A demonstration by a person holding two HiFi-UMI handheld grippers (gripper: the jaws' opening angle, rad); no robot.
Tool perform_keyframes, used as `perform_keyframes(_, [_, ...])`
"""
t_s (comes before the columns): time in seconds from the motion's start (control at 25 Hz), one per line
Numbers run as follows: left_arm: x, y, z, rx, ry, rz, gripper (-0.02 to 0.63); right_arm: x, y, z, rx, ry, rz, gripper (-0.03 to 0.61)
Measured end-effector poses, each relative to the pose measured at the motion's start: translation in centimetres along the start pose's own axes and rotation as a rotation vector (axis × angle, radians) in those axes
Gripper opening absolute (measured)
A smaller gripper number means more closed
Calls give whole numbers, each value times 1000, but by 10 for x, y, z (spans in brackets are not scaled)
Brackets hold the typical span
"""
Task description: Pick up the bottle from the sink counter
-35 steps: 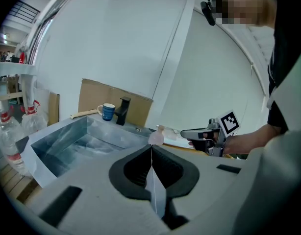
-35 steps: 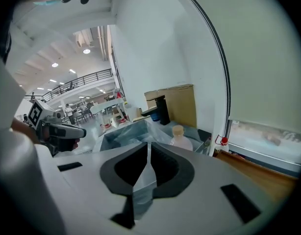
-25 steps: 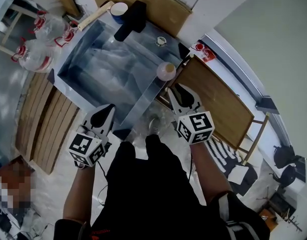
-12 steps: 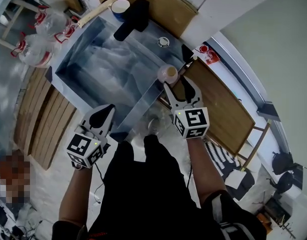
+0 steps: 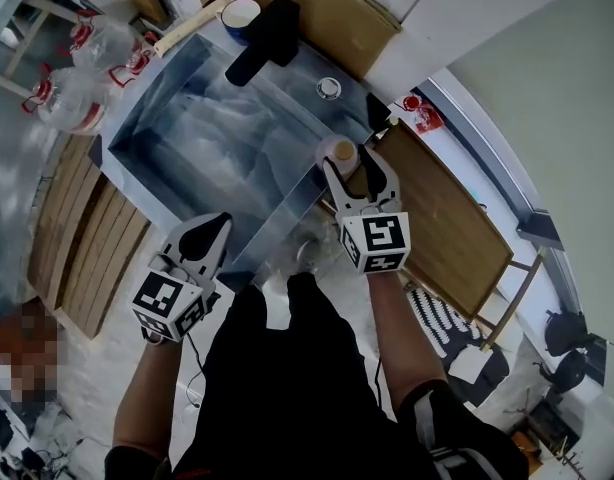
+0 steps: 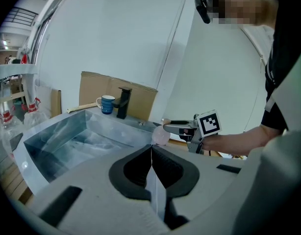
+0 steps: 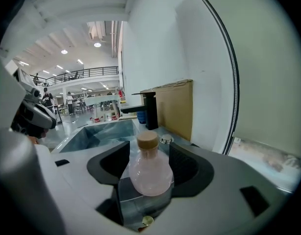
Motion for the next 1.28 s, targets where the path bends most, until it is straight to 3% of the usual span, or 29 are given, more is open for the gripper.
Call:
perform_keyframes(1.0, [-5, 4, -14, -27, -16, 15, 21, -7, 3, 19, 8, 74, -75, 161])
perform_keyframes(1.28, [-5, 2, -25, -18, -20, 23, 21, -7, 4, 18, 40, 92, -42, 141])
Point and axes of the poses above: the fingertips, and each gripper's own axes: z forward along the fingers, x to its right, y out of its underside, the point moved 10 cm from there along -z, backward along the fingers, and after that the axes turned 7 degrees about -z, right-handed, at the moved point
